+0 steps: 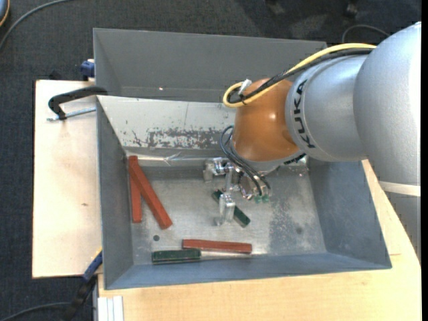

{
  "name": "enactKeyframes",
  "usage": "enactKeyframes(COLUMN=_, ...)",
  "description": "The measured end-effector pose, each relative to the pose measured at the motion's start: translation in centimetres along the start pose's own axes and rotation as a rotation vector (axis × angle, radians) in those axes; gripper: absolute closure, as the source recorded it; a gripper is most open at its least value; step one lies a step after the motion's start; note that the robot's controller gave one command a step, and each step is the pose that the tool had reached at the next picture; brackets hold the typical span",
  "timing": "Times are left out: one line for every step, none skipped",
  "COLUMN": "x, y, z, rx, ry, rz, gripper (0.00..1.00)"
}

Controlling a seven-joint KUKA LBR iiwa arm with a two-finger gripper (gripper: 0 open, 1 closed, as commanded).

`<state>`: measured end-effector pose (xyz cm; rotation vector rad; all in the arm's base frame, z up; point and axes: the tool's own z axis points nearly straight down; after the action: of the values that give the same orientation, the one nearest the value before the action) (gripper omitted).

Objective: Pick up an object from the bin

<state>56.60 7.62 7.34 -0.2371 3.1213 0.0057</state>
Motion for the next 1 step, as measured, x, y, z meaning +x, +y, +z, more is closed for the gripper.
enactKeyframes(x=2.62, y=-8.75, z=-0.51, rx=0.005, ry=0.011, rz=-0.148, gripper=0.0)
